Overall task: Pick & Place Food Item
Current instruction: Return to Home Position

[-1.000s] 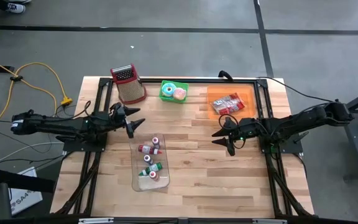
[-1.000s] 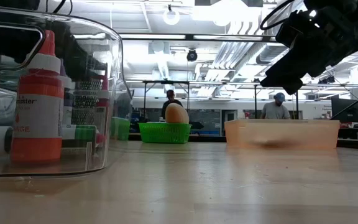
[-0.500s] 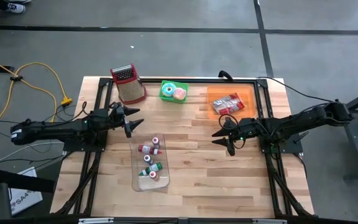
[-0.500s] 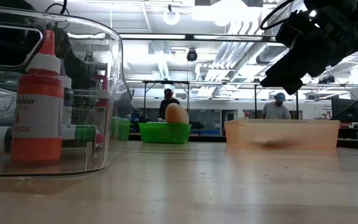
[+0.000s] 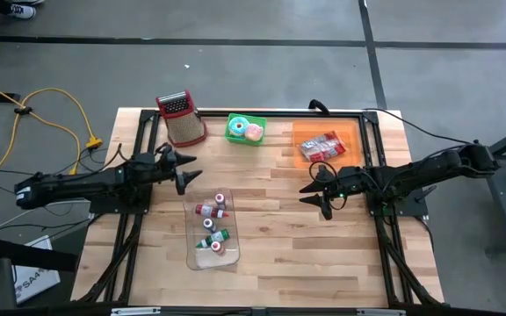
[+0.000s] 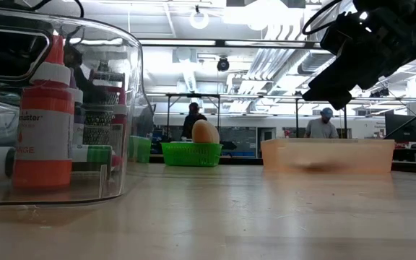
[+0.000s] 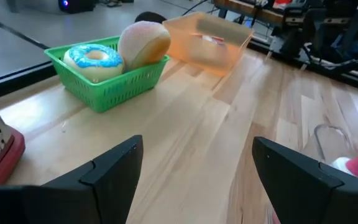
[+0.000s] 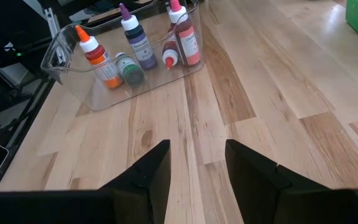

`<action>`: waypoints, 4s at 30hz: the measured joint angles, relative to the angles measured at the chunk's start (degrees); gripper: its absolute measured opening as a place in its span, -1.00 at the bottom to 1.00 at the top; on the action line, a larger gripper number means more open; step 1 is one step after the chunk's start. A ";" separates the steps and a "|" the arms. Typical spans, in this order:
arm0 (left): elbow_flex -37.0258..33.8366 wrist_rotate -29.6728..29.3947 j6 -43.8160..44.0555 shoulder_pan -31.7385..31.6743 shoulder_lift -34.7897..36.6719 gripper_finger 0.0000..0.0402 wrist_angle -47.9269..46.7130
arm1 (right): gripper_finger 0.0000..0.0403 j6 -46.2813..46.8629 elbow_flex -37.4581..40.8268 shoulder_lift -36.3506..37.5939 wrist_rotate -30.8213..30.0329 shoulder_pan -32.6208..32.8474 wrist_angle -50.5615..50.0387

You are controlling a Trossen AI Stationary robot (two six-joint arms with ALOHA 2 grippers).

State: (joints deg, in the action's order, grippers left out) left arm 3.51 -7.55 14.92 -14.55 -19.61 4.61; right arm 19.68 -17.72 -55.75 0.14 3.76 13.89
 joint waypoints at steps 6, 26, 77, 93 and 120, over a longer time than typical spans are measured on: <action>0.00 -0.35 1.58 0.02 5.45 0.47 -7.26 | -0.30 0.00 0.00 0.00 0.00 -0.01 0.00; -1.25 -1.16 0.71 0.04 12.59 0.47 -8.08 | -0.30 0.00 0.00 0.01 -0.02 0.00 0.00; -3.06 -0.52 3.96 0.04 7.45 0.46 -3.03 | -0.30 0.00 0.00 0.00 0.00 0.00 0.00; -3.06 -0.55 3.96 0.04 7.45 0.46 -2.99 | -0.30 0.00 0.00 0.00 0.01 0.00 0.00; -3.06 -0.59 3.97 0.03 7.45 0.46 -2.98 | -0.30 0.00 0.00 0.00 -0.02 0.00 0.00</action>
State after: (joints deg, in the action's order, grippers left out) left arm 0.45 -8.14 18.89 -14.51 -12.16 1.63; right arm 19.68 -17.72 -55.75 0.12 3.76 13.89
